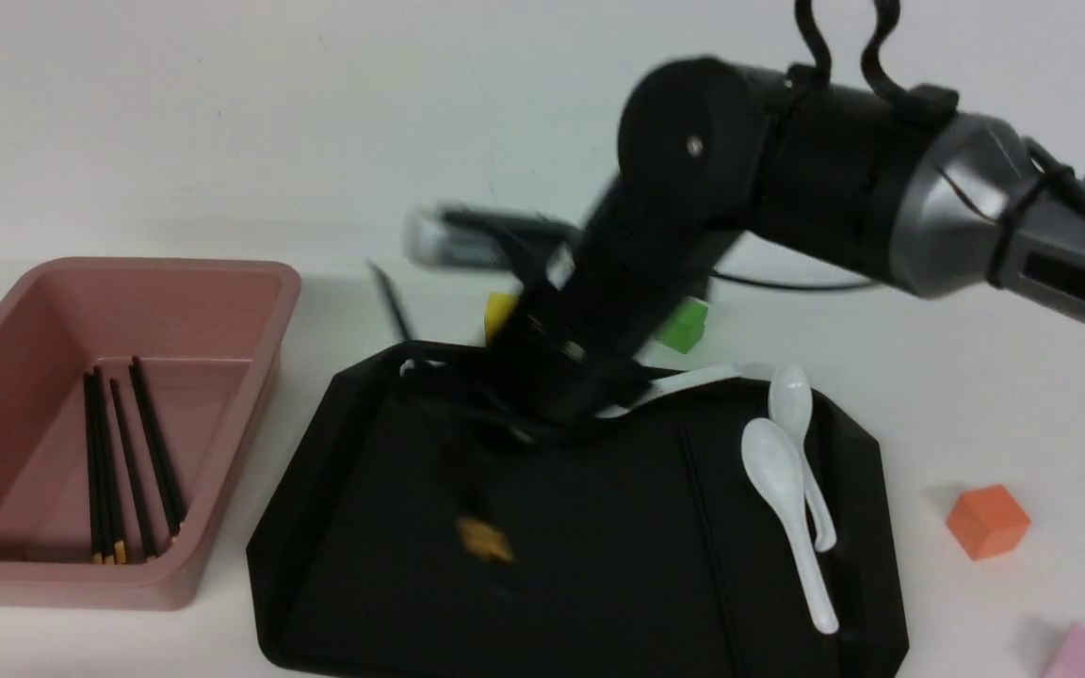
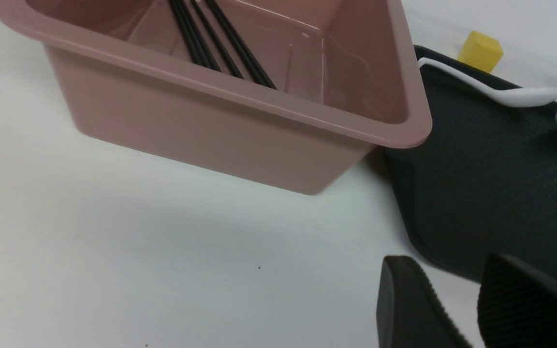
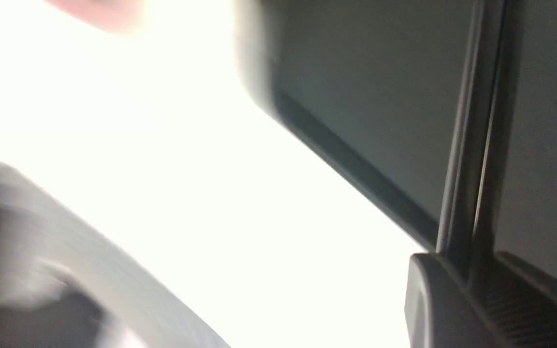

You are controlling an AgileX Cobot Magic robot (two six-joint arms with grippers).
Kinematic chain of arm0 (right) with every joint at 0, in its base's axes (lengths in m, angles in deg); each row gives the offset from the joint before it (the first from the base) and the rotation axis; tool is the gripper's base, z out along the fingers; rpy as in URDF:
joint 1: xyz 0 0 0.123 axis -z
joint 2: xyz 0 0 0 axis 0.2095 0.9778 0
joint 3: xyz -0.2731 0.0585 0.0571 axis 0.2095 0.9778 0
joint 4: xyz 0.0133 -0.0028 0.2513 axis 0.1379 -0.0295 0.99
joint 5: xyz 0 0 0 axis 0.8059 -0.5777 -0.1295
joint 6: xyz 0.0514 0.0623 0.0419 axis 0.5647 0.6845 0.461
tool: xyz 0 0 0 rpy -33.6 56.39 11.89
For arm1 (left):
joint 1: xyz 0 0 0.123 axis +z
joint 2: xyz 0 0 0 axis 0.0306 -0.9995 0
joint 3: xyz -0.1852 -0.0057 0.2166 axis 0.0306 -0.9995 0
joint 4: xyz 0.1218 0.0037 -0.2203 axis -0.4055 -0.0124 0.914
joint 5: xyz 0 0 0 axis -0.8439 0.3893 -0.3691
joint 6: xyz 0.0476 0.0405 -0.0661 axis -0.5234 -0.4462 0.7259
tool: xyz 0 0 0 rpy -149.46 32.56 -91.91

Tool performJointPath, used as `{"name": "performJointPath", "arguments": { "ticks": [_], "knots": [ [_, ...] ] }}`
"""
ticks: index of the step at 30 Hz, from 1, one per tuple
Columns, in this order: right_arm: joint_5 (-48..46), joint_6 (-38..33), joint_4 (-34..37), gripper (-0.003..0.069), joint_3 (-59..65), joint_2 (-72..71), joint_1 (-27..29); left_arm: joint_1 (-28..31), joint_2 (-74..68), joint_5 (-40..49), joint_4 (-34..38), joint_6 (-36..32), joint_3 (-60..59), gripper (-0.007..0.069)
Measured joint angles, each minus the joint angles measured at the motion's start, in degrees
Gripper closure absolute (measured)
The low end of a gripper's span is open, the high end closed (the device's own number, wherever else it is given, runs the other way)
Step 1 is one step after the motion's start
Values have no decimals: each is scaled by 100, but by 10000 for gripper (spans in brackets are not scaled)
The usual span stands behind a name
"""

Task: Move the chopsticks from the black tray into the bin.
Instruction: Use the right arm to put the chopsticks into the lunch box

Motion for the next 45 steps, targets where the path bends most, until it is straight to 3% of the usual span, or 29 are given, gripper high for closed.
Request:
{"name": "performJointPath", "arguments": {
  "ticks": [5, 12, 19, 23, 28, 32, 45],
  "knots": [
    [1342, -1447, 1043, 526, -839, 716, -375, 0, 0, 5, 0, 0, 0, 386],
    [2637, -2723, 1684, 526, -2141, 2166, -799, 0, 0, 5, 0, 0, 0, 386],
    [3589, -3293, 1817, 524, -2476, 2813, -1063, 0, 0, 5, 0, 0, 0, 386],
    [3648, -3454, 1819, 487, -2476, 2965, -1116, 0, 0, 5, 0, 0, 0, 386],
    [3187, -3481, 1765, 411, -2494, 2968, -1071, 0, 0, 5, 0, 0, 0, 386],
    [2366, -3439, 1430, 412, -2503, 2833, -943, 0, 0, 5, 0, 0, 0, 386],
    [-1199, -1975, -885, 669, -2522, 742, -192, 0, 0, 5, 0, 0, 0, 386]
  ]
}}
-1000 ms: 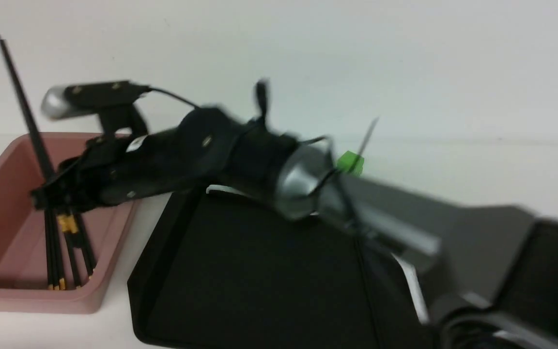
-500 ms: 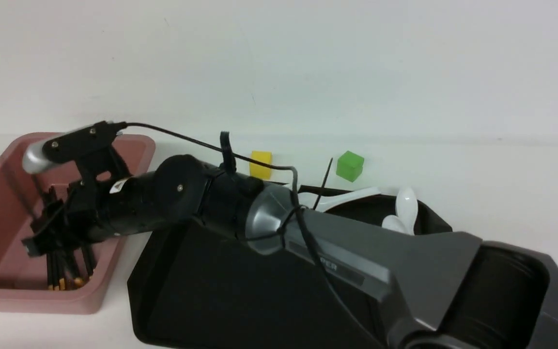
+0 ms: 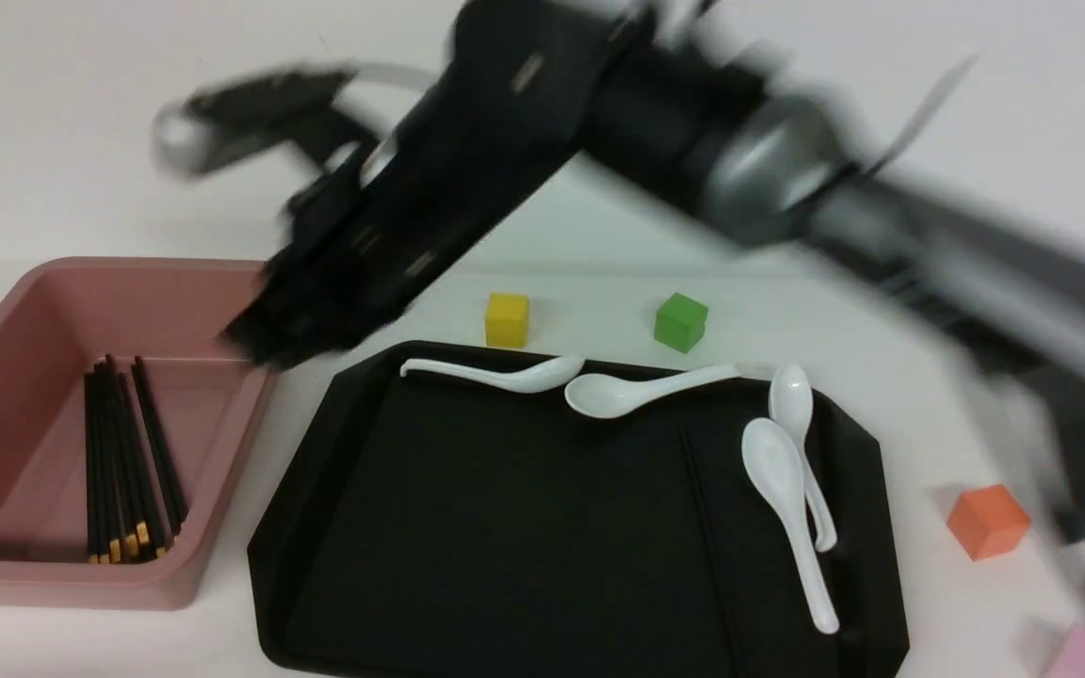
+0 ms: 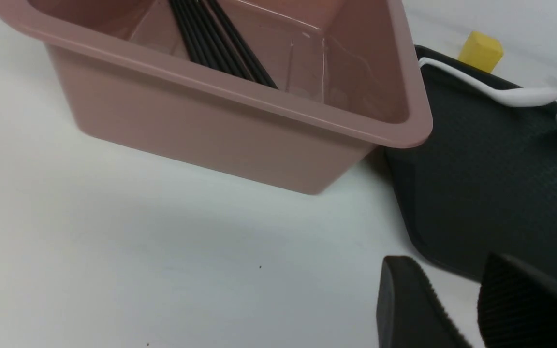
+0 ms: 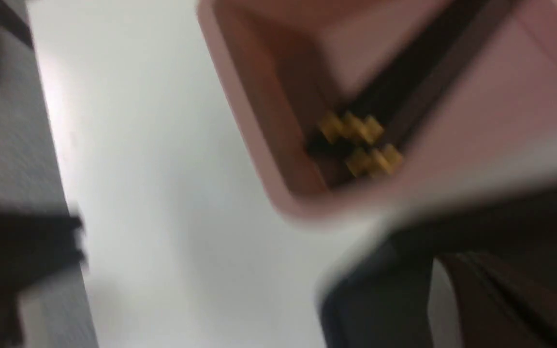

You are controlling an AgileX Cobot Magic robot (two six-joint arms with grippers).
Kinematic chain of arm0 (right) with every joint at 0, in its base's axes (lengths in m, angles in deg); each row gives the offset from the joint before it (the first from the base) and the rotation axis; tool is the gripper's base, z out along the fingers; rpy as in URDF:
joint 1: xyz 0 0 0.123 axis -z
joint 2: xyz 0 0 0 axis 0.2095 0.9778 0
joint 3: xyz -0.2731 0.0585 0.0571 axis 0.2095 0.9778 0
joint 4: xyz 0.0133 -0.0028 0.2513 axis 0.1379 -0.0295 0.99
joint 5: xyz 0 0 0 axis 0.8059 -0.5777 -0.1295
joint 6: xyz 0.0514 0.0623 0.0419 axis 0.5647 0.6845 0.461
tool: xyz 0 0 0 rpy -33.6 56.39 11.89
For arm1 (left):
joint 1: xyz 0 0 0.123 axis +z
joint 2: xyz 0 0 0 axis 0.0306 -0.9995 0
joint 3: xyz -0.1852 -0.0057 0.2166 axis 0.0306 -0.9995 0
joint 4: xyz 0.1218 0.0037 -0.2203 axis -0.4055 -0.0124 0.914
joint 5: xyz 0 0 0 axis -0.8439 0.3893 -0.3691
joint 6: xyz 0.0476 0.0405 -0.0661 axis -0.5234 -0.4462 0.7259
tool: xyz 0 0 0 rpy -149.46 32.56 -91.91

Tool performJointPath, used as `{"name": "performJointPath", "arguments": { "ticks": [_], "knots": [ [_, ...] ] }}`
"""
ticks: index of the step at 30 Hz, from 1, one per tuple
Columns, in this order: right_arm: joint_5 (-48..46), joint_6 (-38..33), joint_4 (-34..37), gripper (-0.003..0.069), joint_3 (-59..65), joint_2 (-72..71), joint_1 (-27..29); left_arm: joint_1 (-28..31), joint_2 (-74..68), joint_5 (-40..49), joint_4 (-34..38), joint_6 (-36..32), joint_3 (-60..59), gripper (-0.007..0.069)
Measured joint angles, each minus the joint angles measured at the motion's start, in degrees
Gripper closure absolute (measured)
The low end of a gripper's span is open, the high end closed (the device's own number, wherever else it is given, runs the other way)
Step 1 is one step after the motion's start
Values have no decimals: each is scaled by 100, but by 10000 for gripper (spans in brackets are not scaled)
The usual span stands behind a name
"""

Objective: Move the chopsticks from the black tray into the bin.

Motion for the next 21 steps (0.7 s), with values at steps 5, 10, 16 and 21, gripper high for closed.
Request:
{"name": "performJointPath", "arguments": {
  "ticks": [5, 10, 16, 21],
  "knots": [
    [-588, 424, -1121, 671, 23, -913, 344, 0, 0, 0, 0, 0, 0, 386],
    [-656, 1022, -1991, 671, 223, -2121, 716, 0, 0, 0, 0, 0, 0, 386],
    [-691, 1258, -2537, 668, 1378, -4020, 856, 0, 0, 0, 0, 0, 0, 386],
    [-696, 1291, -2617, 665, 2830, -5528, 856, 0, 0, 0, 0, 0, 0, 386]
  ]
}}
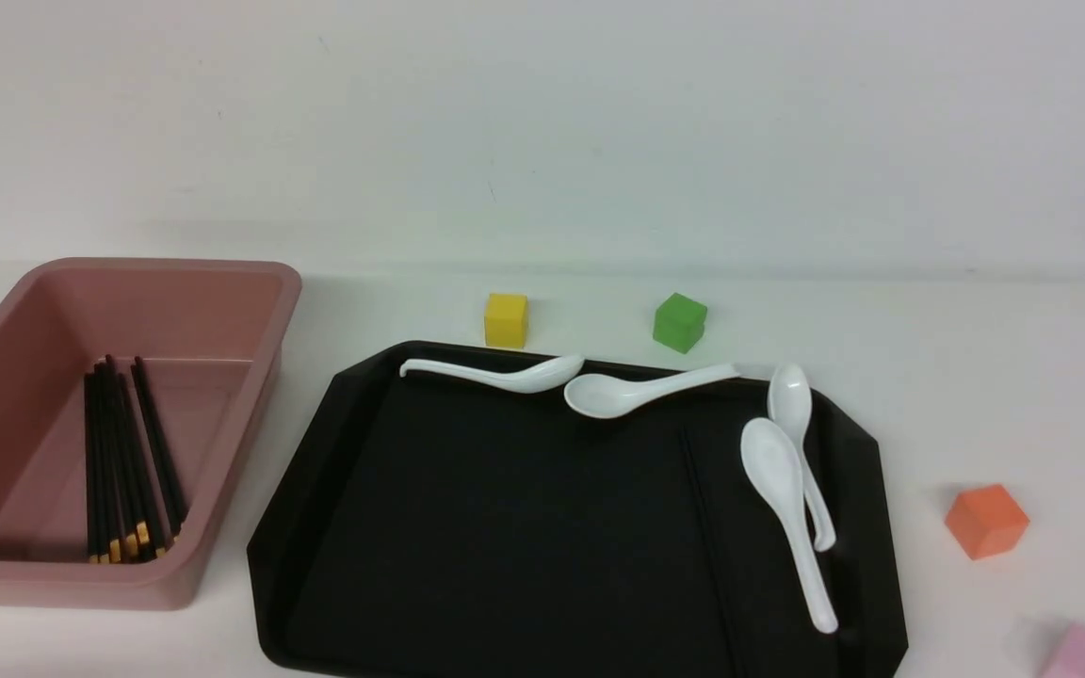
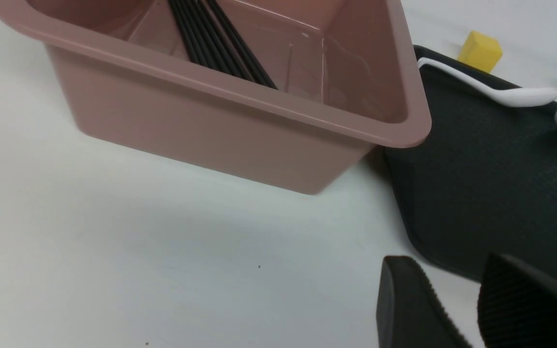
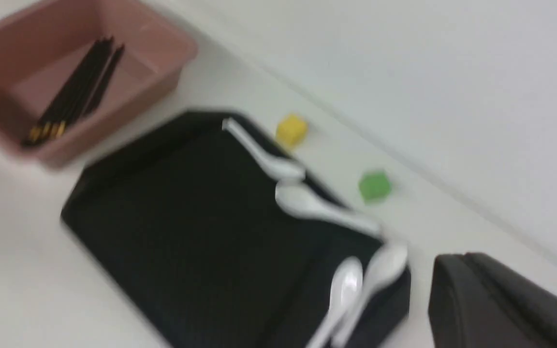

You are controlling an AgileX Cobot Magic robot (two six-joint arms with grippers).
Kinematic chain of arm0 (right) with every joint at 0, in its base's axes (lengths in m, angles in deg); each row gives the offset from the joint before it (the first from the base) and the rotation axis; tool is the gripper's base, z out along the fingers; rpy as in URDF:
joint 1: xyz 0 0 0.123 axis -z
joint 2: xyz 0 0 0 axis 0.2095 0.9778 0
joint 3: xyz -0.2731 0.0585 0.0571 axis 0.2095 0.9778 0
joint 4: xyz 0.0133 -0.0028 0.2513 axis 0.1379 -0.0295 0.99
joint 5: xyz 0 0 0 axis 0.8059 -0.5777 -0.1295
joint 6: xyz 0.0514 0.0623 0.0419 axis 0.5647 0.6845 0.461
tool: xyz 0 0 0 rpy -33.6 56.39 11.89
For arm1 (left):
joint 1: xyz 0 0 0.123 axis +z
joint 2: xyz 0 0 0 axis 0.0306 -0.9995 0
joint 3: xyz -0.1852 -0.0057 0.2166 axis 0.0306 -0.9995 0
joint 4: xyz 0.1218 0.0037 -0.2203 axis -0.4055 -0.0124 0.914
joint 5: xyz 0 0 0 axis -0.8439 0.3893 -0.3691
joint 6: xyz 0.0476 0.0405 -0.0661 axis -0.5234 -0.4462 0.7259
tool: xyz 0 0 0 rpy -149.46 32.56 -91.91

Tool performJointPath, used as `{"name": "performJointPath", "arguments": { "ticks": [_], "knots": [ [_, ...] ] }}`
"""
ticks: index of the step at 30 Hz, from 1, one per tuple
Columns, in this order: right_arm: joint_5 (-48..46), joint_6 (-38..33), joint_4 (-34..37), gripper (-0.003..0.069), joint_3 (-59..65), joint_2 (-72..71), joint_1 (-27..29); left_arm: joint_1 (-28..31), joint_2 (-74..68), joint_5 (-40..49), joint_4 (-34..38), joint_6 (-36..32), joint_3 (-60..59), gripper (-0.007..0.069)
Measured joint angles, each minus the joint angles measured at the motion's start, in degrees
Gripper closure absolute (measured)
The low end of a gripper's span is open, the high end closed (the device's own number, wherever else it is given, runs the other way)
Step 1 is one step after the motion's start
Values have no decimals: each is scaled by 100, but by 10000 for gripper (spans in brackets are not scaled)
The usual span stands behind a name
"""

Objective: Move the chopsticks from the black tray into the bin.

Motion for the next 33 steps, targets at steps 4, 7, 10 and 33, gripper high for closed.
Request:
{"name": "performJointPath", "arguments": {
  "ticks": [4, 7, 10, 33],
  "knots": [
    [939, 243, 54, 663, 2270, -1836, 0, 0, 0, 0, 0, 0, 0, 386],
    [2320, 271, 82, 663, 4039, -2820, 0, 0, 0, 0, 0, 0, 0, 386],
    [3593, 286, 108, 660, 5370, -3392, 0, 0, 0, 0, 0, 0, 0, 386],
    [5346, 292, 108, 642, 7531, -3482, -25, 0, 0, 0, 0, 0, 0, 386]
  ]
}}
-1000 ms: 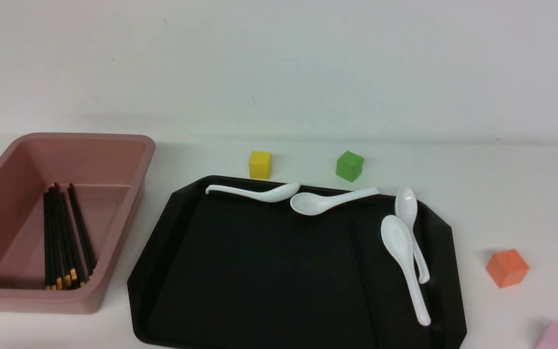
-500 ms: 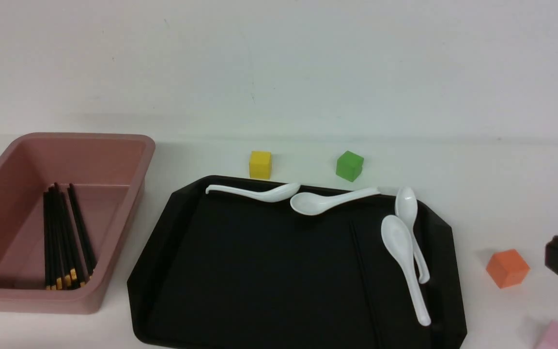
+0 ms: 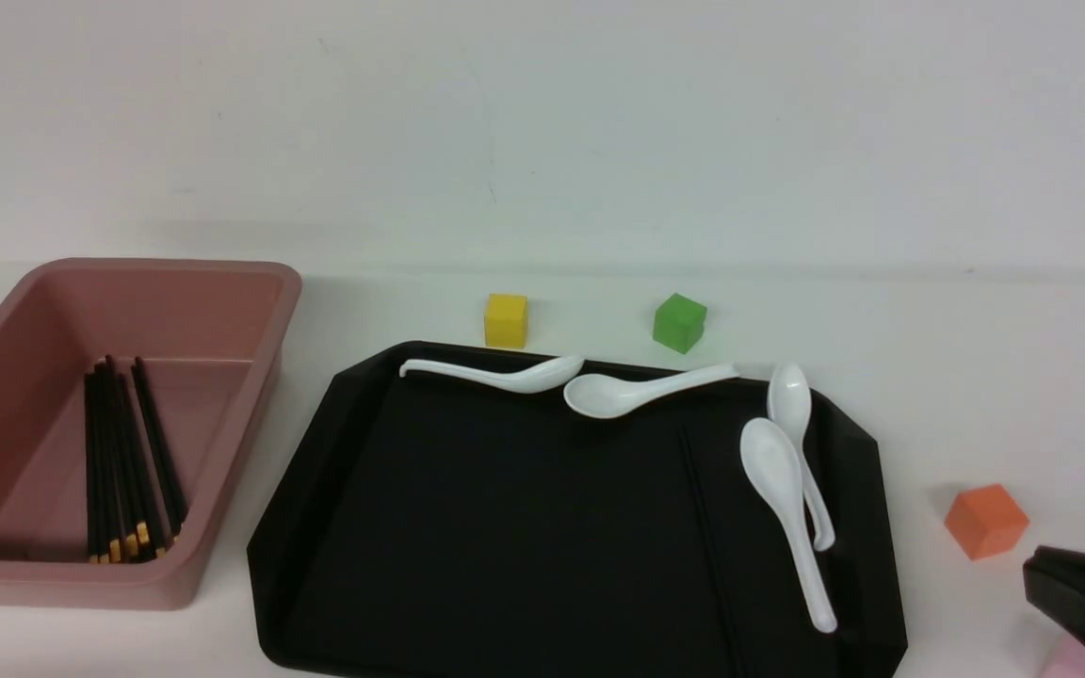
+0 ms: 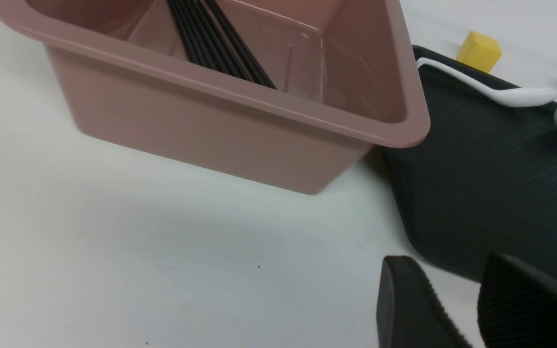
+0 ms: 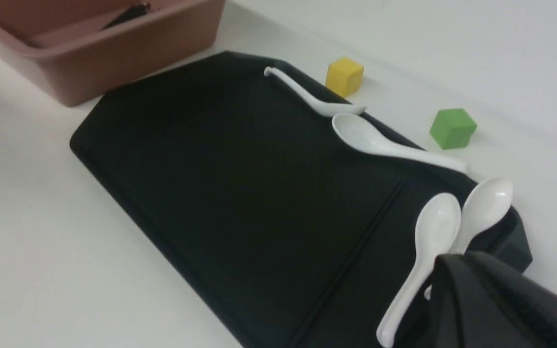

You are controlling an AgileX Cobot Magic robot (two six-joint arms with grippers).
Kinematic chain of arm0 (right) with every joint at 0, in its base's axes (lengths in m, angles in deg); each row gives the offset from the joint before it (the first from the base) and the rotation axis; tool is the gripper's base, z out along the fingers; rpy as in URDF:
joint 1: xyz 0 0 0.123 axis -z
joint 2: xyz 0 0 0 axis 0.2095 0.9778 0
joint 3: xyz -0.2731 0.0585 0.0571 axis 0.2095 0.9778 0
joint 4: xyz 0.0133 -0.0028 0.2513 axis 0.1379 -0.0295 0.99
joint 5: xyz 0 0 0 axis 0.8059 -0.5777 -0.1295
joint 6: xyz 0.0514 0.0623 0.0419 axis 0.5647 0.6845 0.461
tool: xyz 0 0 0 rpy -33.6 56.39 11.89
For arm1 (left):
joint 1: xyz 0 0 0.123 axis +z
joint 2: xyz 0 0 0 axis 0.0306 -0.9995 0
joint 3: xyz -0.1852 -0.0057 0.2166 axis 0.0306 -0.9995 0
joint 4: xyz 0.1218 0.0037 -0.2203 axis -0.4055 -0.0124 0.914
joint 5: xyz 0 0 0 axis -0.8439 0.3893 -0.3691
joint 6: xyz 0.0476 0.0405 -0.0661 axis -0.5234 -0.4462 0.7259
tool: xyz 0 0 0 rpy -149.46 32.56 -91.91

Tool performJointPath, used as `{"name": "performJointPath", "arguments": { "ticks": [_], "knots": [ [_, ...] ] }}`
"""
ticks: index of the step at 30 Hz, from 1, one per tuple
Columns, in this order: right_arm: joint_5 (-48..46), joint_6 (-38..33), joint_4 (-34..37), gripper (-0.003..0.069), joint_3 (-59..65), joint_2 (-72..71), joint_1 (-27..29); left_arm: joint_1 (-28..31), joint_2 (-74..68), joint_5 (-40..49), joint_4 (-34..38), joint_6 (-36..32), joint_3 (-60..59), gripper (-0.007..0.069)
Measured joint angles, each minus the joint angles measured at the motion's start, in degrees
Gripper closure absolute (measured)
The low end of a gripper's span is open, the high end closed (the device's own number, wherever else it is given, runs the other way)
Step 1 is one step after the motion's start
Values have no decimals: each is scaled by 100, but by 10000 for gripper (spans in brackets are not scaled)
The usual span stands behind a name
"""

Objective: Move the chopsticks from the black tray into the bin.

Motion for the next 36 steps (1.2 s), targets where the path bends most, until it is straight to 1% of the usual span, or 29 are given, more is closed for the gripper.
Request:
{"name": "performJointPath", "arguments": {
  "ticks": [8, 13, 15, 18, 19, 21, 22, 23, 24, 26, 29, 33, 36],
  "knots": [
    [-123, 0, 0, 633, 7, 0, 0, 0, 0, 0, 0, 0, 0, 386],
    [-61, 0, 0, 629, 164, -297, 69, 0, 0, 0, 0, 0, 0, 386],
    [48, 0, 0, 627, 336, -495, 302, 0, 0, 0, 0, 0, 0, 386],
    [223, 0, 0, 627, 749, -821, 1001, 0, 0, 0, 0, 0, 0, 386],
    [247, 0, 0, 627, 813, -876, 1106, 0, 0, 0, 0, 0, 0, 386],
    [381, 0, 21, 626, 1222, -1289, 1787, 0, 0, 0, 0, 0, 0, 386],
    [419, 0, 28, 626, 1374, -1506, 2025, 0, 0, 0, 0, 0, 0, 386],
    [419, 0, 28, 626, 1460, -1578, 2157, 0, 0, 0, 0, 0, 0, 386],
    [441, 0, 28, 626, 1658, -1835, 2429, 0, 0, 0, 0, 0, 0, 386],
    [460, 0, 65, 626, 1908, -2147, 2688, 0, 0, 0, 0, 0, 0, 386],
    [460, 0, 178, 622, 2296, -2560, 2867, 0, 0, 0, 0, 0, 0, 386],
    [392, 0, 328, 618, 2507, -2874, 2873, 0, 0, 0, 0, 0, 0, 386],
    [119, 0, 351, 615, 2506, -2937, 2873, 0, 0, 0, 0, 0, 0, 386]
  ]
}}
